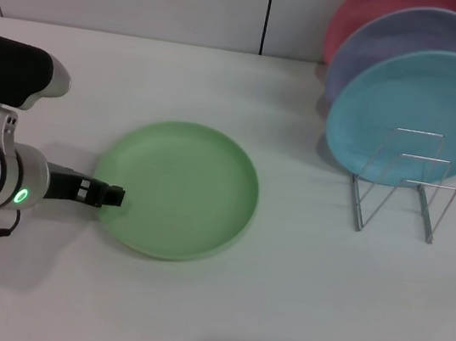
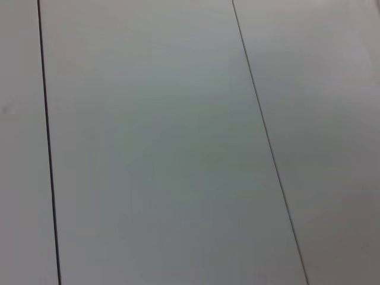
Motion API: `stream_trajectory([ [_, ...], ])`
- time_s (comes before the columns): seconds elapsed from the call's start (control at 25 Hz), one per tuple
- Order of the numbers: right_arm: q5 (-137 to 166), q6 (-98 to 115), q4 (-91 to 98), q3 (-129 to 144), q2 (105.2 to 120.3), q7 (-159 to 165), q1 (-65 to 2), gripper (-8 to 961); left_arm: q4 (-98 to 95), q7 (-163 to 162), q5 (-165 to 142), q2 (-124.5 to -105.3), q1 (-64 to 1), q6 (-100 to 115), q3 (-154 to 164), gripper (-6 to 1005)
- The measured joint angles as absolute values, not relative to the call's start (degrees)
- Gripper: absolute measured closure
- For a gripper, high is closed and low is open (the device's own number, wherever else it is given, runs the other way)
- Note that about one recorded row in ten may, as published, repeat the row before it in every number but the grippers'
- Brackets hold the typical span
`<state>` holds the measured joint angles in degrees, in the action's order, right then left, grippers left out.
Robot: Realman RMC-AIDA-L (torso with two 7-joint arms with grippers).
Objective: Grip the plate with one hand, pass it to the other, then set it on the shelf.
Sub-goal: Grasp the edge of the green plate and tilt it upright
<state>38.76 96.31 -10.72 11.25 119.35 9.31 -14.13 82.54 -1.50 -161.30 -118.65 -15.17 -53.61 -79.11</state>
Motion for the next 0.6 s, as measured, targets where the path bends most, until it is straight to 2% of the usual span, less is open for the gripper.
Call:
stream_trajectory([
  [0.6, 38.8, 95.9, -10.7, 11.2, 119.28, 9.3, -14.2, 135, 78.1, -1.5, -160.3, -118.56, -18.0, -52.3, -79.1, 196],
])
